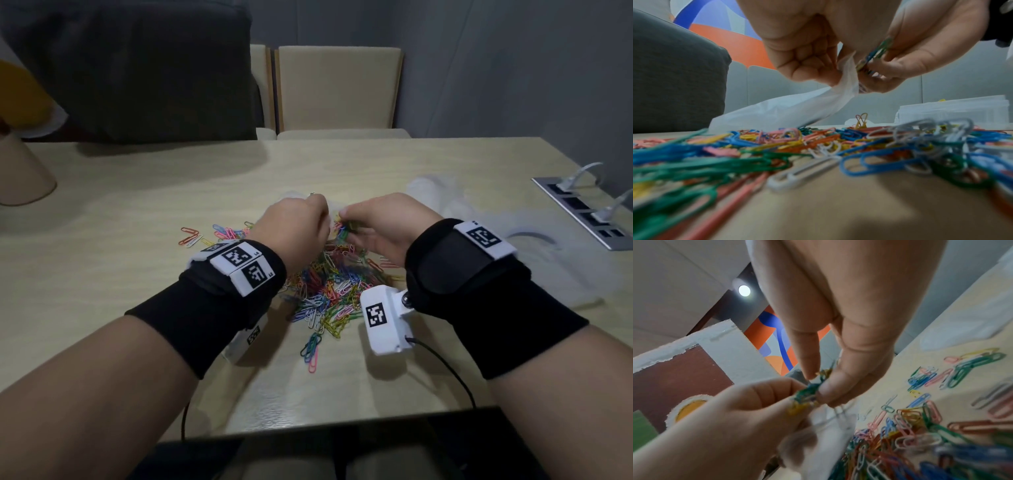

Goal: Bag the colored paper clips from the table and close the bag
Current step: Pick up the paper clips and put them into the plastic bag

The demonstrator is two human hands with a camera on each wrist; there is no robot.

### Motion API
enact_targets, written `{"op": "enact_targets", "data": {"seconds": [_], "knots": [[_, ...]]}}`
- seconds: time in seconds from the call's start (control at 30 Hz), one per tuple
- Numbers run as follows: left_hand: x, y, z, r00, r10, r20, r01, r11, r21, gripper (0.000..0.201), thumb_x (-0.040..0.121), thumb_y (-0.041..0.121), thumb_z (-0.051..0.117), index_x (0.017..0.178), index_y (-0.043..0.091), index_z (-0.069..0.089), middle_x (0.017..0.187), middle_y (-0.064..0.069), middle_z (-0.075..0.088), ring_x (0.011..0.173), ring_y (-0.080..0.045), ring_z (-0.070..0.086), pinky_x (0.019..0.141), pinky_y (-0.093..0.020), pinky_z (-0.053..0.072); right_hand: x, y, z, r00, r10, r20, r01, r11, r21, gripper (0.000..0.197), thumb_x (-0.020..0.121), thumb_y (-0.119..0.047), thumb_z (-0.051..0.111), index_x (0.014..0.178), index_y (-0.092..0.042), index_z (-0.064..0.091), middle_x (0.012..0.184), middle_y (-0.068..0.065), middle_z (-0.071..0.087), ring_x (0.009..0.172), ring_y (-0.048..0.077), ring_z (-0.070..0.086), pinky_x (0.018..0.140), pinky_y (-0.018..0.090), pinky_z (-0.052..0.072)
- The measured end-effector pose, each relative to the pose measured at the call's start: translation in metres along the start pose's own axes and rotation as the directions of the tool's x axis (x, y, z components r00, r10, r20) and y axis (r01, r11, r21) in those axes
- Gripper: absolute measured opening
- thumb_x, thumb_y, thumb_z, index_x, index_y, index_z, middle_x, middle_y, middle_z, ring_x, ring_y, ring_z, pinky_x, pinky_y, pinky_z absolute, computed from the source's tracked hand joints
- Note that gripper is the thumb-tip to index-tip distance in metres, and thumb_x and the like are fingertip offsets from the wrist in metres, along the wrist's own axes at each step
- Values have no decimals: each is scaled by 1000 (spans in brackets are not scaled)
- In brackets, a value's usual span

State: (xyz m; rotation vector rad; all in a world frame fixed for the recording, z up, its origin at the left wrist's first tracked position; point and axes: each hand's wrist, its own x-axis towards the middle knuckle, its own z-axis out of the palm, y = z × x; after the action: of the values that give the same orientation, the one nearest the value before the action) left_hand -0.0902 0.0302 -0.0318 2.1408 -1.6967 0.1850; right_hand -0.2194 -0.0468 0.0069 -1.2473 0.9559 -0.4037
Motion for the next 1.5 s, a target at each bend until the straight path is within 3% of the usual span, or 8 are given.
{"op": "enact_targets", "data": {"seconds": [0.23, 0.43, 0.53, 0.77, 1.03, 1.2, 1.37, 1.5], "knots": [[-1, 0, 2, 1000, 1, -16, -2, 1000, -24, 22, 96, 29, 42, 100, 13, 56, 80, -9, 66, 78, -30, 57, 63, -32, 40, 10, 3, 8, 999, 53, 9, -53, 999, -3, 24, 91, 12, 38, 109, 0, 49, 131, 24, 48, 122, 37, 54, 87, 32, 54], [0, 0, 3, 1000, 17, -14, -18, 999, -33, 22, 96, 30, 42, 100, 14, 56, 85, -11, 66, 80, -33, 59, 66, -36, 44, 14, 5, 8, 987, -143, -74, 98, 896, -434, 21, 88, 4, 52, 97, -15, 49, 111, 18, 64, 92, 33, 72, 71, 39, 60], [0, 0, 2, 1000, 7, -7, -7, 999, -48, 22, 95, 31, 43, 99, 14, 56, 87, -11, 67, 82, -34, 59, 67, -37, 46, 12, 6, 1, 962, -250, -113, 145, 813, -564, 23, 85, -1, 56, 102, -17, 51, 105, 12, 65, 83, 30, 73, 77, 45, 60], [0, 2, 3, 1000, 14, -8, -15, 998, -57, 21, 95, 30, 43, 99, 15, 56, 84, -9, 67, 79, -32, 59, 65, -34, 44, 14, 10, -7, 960, -237, -151, 129, 850, -511, 29, 87, 4, 55, 82, -24, 48, 82, 9, 64, 82, 32, 74, 82, 49, 59], [-1, 2, 2, 1000, 28, 1, -28, 996, -89, 20, 94, 32, 44, 97, 17, 57, 81, -8, 68, 76, -31, 60, 67, -38, 50, 17, 12, 8, 922, -344, -176, 173, 775, -608, 30, 74, -16, 75, 91, -23, 52, 97, 7, 68, 84, 30, 69, 79, 46, 58], [-1, 1, 1, 1000, 25, 7, -24, 997, -73, 20, 95, 31, 42, 98, 17, 56, 81, -8, 67, 76, -32, 60, 68, -39, 51, 3, 9, -4, 925, -372, -74, 116, 464, -879, 18, 90, -27, 59, 104, -18, 57, 107, 5, 65, 92, 24, 61, 74, 30, 48], [-1, 3, 0, 1000, 23, -2, -23, 997, -69, 20, 95, 31, 43, 100, 17, 56, 83, -9, 68, 77, -32, 60, 67, -39, 51, -12, 23, -5, 996, 10, 91, 90, 27, -996, 87, 71, -65, 69, 141, -23, 40, 132, 8, 49, 112, 28, 57, 90, 39, 52], [-2, 3, 1, 1000, 20, -1, -20, 997, -69, 20, 95, 31, 43, 99, 17, 56, 82, -9, 67, 77, -32, 59, 65, -37, 48, -13, 29, -2, 991, -40, 126, 123, -70, -990, 61, 80, -50, 71, 128, -18, 52, 122, 9, 54, 105, 27, 60, 84, 34, 51]]}}
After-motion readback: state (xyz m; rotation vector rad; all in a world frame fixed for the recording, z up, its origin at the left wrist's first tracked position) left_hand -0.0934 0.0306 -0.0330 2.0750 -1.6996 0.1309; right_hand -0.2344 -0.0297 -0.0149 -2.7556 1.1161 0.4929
